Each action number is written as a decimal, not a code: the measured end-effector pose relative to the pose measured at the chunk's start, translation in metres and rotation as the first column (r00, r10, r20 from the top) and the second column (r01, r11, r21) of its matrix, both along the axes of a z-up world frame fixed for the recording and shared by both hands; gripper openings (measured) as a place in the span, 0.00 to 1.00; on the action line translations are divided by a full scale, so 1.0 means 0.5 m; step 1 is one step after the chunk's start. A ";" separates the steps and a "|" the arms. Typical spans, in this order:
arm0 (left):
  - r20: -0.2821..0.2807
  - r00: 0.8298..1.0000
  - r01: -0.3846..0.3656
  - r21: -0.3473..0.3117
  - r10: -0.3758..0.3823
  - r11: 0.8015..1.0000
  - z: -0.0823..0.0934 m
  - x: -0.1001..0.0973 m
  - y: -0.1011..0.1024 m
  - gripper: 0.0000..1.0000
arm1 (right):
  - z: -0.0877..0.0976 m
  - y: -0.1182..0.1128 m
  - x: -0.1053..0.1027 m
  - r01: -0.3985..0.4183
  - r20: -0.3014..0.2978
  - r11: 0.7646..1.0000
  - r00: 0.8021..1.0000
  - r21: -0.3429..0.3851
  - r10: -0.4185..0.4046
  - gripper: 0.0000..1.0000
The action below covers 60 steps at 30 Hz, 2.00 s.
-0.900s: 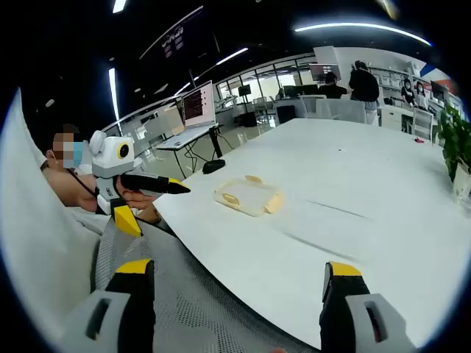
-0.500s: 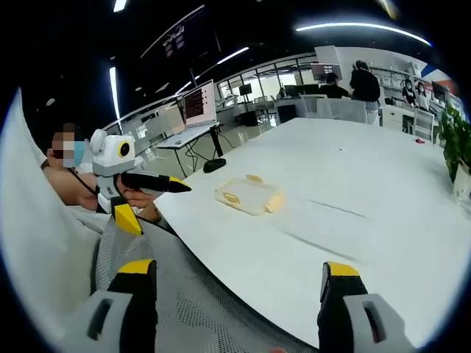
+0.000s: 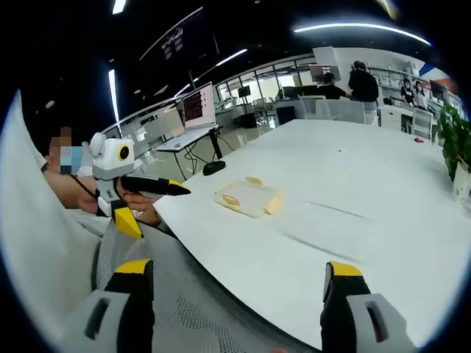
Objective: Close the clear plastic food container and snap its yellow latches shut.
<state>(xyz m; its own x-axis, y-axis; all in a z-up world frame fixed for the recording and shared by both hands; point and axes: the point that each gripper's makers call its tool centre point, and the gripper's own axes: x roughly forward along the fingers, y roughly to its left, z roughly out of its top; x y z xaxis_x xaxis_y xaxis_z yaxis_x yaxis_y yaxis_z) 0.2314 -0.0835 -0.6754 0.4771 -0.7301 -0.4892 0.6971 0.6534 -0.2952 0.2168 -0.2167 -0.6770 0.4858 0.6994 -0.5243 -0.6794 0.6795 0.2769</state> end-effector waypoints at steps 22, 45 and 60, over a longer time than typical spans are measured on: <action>0.007 1.000 0.004 0.004 -0.004 1.000 0.002 -0.004 0.000 0.99 | 0.013 0.001 0.005 0.011 0.019 1.000 1.000 0.026 -0.012 0.99; 0.017 1.000 0.016 0.008 -0.016 1.000 0.011 -0.006 -0.001 0.99 | 0.029 0.002 0.006 -0.021 0.067 1.000 0.998 0.005 0.021 0.99; 0.069 0.997 0.026 0.039 -0.029 0.999 0.038 0.028 0.020 0.99 | 0.054 0.019 0.048 -0.065 0.134 0.997 0.989 -0.030 0.068 0.99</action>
<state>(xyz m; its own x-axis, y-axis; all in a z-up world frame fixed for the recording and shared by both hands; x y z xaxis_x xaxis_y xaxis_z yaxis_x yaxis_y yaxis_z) 0.2456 -0.0734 -0.6563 0.4908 -0.7250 -0.4833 0.7330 0.6434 -0.2207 0.2408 -0.2069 -0.6500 0.5063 0.7197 -0.4751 -0.7532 0.6373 0.1628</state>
